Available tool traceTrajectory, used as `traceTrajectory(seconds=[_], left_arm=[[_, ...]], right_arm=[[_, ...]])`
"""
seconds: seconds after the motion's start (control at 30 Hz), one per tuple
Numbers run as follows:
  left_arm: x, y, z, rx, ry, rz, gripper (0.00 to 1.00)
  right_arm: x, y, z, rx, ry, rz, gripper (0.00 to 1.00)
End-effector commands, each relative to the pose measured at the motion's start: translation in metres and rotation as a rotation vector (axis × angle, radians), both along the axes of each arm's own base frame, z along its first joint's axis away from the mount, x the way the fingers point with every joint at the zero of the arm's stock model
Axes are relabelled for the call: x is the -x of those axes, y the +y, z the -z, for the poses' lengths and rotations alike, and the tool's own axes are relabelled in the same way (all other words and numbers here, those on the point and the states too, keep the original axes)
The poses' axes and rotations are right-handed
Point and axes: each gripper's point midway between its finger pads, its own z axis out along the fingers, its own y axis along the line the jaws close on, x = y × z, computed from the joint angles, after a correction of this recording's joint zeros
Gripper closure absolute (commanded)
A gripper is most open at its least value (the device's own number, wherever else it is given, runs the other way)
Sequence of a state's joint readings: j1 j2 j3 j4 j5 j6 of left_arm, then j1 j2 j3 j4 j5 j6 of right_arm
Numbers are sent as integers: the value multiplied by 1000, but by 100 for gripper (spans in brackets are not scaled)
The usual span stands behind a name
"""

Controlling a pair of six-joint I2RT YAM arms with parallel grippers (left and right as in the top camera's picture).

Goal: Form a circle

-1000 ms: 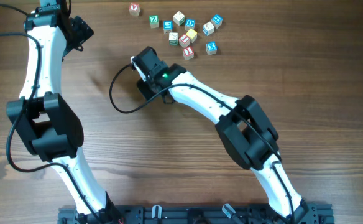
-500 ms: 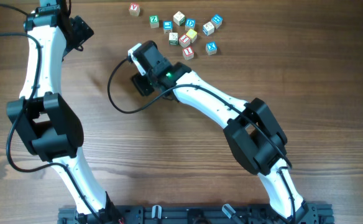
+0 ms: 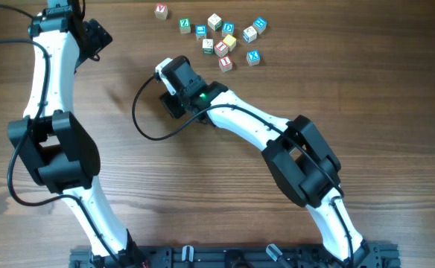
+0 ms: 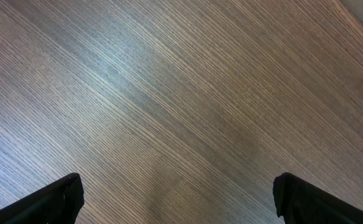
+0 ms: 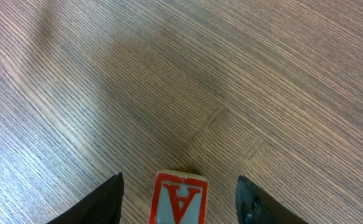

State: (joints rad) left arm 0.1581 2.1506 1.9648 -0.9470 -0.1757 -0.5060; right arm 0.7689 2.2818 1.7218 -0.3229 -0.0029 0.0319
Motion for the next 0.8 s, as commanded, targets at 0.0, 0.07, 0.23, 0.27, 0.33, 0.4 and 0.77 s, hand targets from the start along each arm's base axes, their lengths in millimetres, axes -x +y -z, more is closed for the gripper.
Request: traceTrajectory(seconds=[0.0,0.07,0.23,0.27,0.33,0.4,0.77], left_arm=[[-1,3,-6,-15,-9,-2,0],[-1,3,-6,-15,-9,-2,0],[-1,3,-6,-15,-9,-2,0],[-1,3,-6,-15,-9,-2,0],[-1,3,-6,-15,-9,-2,0],[-1,3,-6,-15,-9,-2,0],[-1,3,-6,-15,-9,-2,0]], right_arm=[[2,-6,27,36,28,5,42],[1,-6,26,33,26,5,42],[1,-6,32,38,30,6,42],[1,-6,35,40,32,6,42],[0,-5,36,37,30,5,42],[1,-6,39,41,33,5,42],[-1,-5,39,37,28,7,63]])
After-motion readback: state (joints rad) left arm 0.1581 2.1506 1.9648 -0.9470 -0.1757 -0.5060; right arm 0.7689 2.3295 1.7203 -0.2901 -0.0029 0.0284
